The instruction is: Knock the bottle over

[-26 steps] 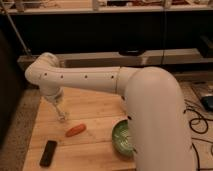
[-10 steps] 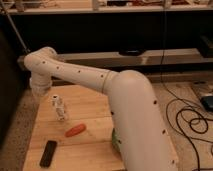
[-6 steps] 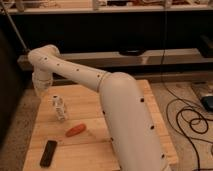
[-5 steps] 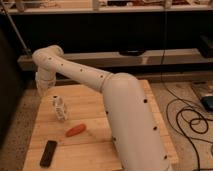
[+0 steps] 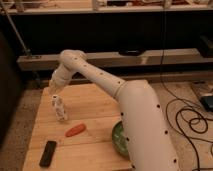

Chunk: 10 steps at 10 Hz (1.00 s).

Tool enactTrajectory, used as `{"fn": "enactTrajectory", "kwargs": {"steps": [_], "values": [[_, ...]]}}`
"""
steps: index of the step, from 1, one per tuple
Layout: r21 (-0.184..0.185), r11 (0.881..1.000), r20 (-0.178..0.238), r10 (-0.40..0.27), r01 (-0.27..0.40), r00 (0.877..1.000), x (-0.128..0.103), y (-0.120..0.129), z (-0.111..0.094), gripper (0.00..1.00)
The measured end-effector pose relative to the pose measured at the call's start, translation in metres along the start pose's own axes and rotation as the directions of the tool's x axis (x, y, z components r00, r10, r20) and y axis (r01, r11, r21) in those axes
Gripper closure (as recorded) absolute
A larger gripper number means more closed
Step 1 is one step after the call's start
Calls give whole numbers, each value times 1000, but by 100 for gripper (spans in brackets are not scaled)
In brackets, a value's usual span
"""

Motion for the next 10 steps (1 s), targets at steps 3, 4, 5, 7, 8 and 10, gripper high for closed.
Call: {"fn": "enactTrajectory", "kwargs": {"steps": [3, 4, 5, 7, 8, 10], "values": [[3, 1000, 39, -8, 7, 999, 3, 1, 6, 75], [1, 1000, -7, -12, 12, 1000, -7, 4, -2, 83], [3, 1000, -22, -19, 19, 1000, -20, 11, -7, 88], [5, 999, 0, -32, 32, 999, -39, 28, -7, 89], [6, 999, 15, -39, 39, 999, -44, 35, -4, 89], [2, 999, 22, -53, 53, 998, -46, 40, -4, 89]]}}
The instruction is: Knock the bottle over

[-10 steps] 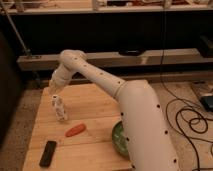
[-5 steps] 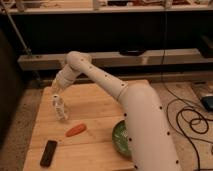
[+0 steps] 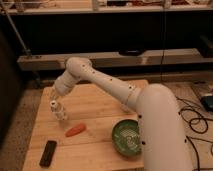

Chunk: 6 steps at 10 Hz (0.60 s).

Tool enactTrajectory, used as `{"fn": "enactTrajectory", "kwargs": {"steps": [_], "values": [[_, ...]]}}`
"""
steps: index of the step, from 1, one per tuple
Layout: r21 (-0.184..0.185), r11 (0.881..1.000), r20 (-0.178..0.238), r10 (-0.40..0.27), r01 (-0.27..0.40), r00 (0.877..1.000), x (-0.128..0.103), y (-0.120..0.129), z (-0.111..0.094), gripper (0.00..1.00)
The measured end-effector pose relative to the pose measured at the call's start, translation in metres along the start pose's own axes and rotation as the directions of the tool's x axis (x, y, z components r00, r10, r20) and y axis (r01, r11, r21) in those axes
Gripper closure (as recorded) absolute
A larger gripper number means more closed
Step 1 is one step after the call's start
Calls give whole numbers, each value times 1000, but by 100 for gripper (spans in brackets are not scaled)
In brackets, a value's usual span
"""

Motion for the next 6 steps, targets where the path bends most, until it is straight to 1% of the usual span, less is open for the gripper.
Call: {"fn": "enactTrajectory", "kwargs": {"steps": [1, 2, 4, 6], "values": [[-2, 1000, -10, -2, 2, 1000, 1, 4, -5, 89], [-2, 1000, -12, -1, 1, 1000, -3, 8, -7, 89], [-9, 1000, -12, -7, 7, 1000, -17, 15, -4, 89], [-17, 1000, -16, -13, 13, 1000, -17, 20, -10, 89]]}}
